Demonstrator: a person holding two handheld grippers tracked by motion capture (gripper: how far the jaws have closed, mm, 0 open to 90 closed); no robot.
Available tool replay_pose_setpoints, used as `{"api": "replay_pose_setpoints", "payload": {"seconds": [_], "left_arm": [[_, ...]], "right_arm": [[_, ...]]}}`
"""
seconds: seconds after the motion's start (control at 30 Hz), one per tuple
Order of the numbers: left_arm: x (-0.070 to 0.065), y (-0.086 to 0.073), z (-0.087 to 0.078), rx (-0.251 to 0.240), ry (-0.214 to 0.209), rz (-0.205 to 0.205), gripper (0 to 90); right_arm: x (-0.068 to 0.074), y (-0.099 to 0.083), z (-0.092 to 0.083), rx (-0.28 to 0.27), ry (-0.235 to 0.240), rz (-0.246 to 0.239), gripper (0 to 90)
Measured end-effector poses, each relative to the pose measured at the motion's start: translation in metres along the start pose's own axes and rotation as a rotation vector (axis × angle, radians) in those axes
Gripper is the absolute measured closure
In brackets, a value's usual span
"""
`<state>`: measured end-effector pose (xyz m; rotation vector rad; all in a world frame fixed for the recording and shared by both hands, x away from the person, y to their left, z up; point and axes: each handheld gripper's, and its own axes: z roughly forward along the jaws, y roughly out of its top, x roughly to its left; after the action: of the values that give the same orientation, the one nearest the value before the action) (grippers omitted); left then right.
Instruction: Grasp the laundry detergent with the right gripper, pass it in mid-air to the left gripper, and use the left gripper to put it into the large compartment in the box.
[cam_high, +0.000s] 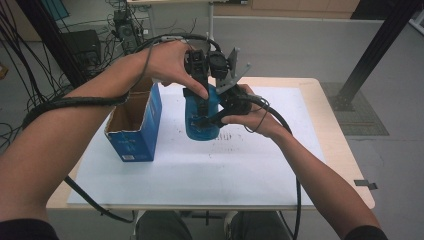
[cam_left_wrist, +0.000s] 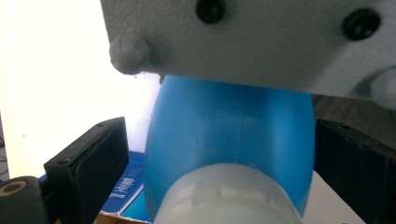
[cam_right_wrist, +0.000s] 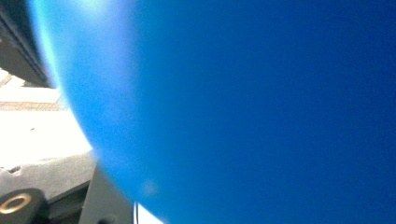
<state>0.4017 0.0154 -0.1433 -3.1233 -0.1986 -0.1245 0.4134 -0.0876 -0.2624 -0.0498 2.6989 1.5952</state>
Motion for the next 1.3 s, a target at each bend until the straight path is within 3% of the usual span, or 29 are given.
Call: {"api": "replay_pose_setpoints", "payload": {"seconds": [0.37, 0.57, 0.87, 1.3], "left_arm": [[0.0006, 0.0001, -0.0008, -0.002, 0.01, -0.003, 8.9], [0.0012, -0.0006, -0.0009, -0.006, 0.007, 0.0, 20.8], [0.0013, -0.0014, 0.001, -0.008, -0.02, 0.004, 36.4], [0.0009, -0.0022, 0.0016, -0.015, -0.018, 0.005, 37.3]], "right_arm": [[0.0005, 0.0002, -0.0006, -0.002, 0.001, -0.002, 43.9], [-0.0004, 0.0, 0.0002, 0.005, -0.011, -0.024, 43.9], [0.0011, 0.0, 0.0, 0.002, 0.002, -0.011, 43.9], [0.0007, -0.0012, 0.0005, -0.004, 0.003, -0.015, 43.8]]}}
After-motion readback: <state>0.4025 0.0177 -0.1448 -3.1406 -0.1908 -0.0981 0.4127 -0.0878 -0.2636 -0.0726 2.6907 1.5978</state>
